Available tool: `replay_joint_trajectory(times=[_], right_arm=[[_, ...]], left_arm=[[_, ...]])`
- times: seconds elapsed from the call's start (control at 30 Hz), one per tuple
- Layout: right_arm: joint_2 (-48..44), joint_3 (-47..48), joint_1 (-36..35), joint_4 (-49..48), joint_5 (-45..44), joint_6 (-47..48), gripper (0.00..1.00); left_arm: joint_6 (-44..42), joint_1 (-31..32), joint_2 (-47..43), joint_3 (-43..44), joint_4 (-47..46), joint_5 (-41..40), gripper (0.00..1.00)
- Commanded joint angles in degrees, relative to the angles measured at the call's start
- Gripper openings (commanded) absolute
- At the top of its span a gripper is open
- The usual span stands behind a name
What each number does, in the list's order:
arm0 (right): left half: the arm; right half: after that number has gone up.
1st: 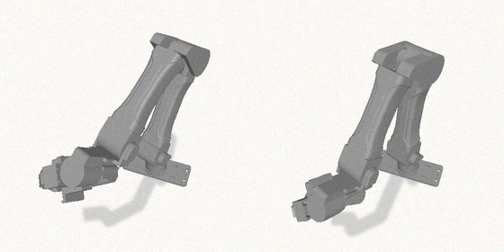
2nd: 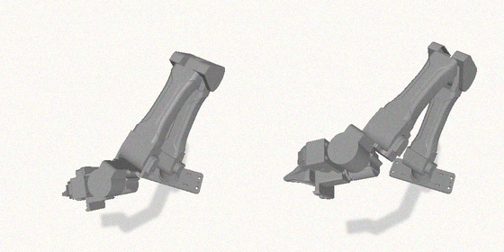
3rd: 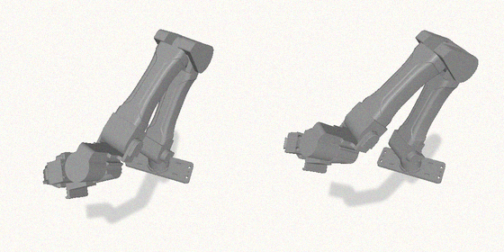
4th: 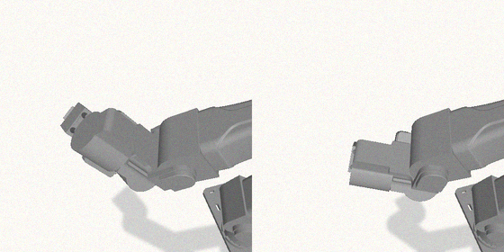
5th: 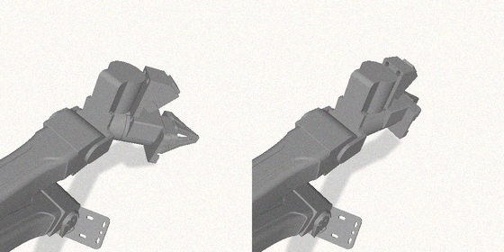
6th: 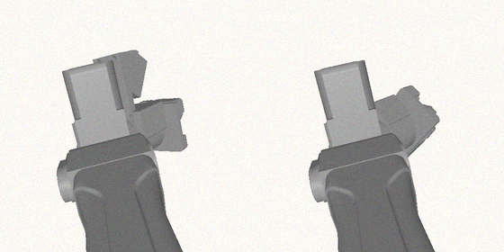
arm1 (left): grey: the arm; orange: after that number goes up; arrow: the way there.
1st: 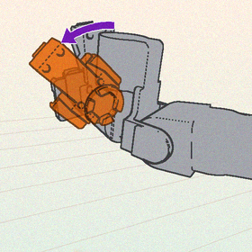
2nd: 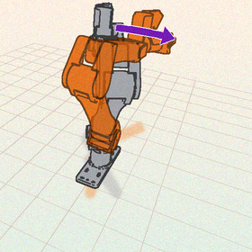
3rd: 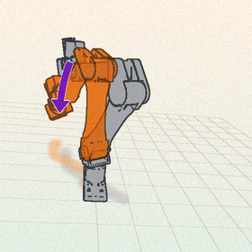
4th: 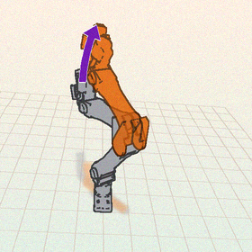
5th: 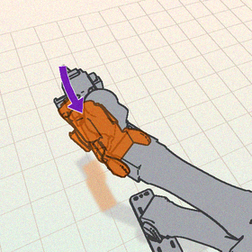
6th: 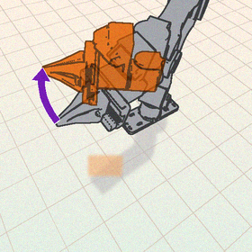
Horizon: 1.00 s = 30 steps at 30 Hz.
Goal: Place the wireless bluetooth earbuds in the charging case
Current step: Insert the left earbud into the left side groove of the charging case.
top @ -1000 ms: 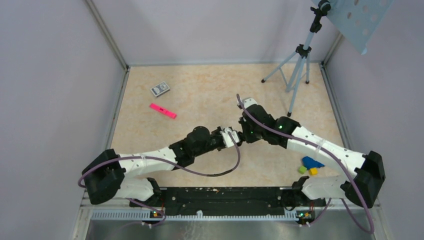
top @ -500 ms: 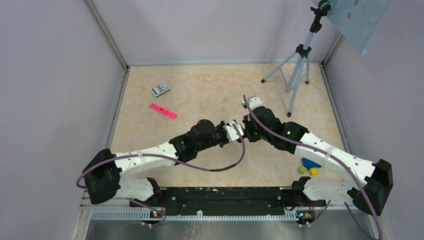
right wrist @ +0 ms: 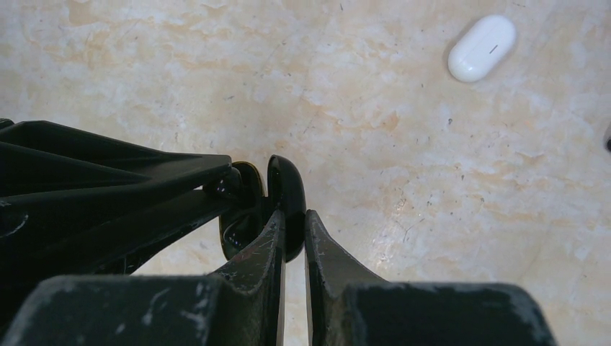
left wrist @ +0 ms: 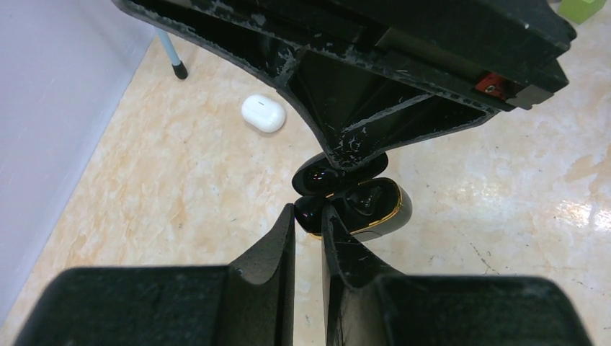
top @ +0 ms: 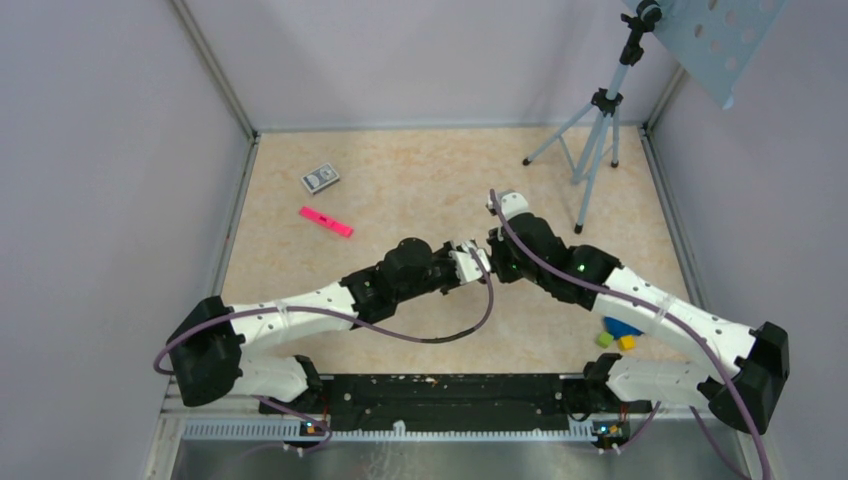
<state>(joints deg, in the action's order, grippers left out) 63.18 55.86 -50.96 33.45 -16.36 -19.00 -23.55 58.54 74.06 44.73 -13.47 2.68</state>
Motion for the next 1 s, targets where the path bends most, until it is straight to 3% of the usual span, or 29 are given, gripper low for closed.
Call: replay_joint_trajectory(times=[0.0, 0.47, 0.97], right_arm=[[-2.2, 0.5, -0.8, -3.8, -1.7, 0.9, 0.0], [-3.4, -0.7, -1.1, -4.3, -1.3, 1.1, 0.0], [-4.1, -0.6, -1.2, -4.2, -1.3, 1.0, 0.0]], left_arm=[[0.4, 0.1, -0.1, 0.0, 0.7, -3.7, 0.0], [1.5, 0.1, -0.6, -2.0, -2.7, -8.3, 0.0], [-1.7, 0.0, -1.5, -3.0, -2.8, -7.6, 0.0]])
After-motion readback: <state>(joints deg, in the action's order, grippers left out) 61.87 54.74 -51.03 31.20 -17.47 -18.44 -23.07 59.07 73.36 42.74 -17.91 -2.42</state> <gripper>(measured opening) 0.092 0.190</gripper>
